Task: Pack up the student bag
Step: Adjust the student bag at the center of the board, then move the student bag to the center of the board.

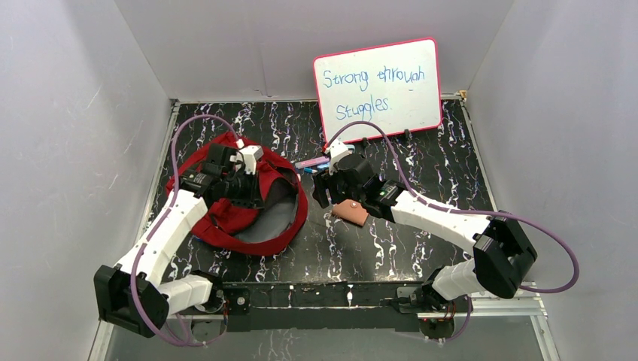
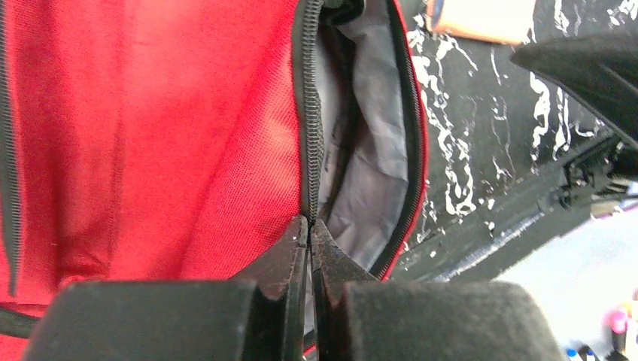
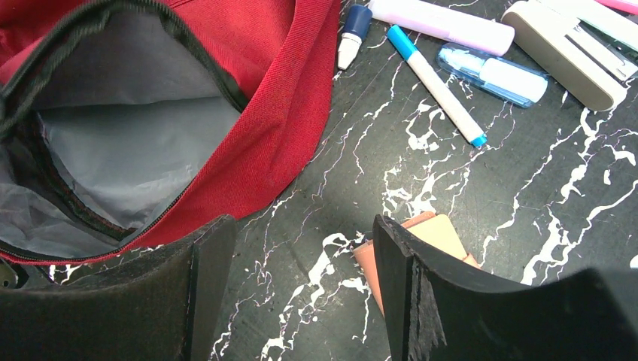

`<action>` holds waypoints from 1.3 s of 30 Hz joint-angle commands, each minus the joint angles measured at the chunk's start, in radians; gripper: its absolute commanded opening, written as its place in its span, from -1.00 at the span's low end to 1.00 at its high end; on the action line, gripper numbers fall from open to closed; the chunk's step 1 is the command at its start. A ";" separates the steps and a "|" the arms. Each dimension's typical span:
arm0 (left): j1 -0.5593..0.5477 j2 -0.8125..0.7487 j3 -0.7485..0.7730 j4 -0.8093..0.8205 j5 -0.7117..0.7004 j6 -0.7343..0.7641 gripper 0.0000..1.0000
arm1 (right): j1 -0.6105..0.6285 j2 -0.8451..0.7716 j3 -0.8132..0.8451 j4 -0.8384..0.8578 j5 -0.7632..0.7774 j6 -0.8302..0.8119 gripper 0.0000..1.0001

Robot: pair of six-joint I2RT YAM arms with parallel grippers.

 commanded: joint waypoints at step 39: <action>-0.054 0.088 0.100 0.097 -0.544 0.077 0.38 | 0.028 0.099 0.063 -0.023 -0.184 0.618 0.59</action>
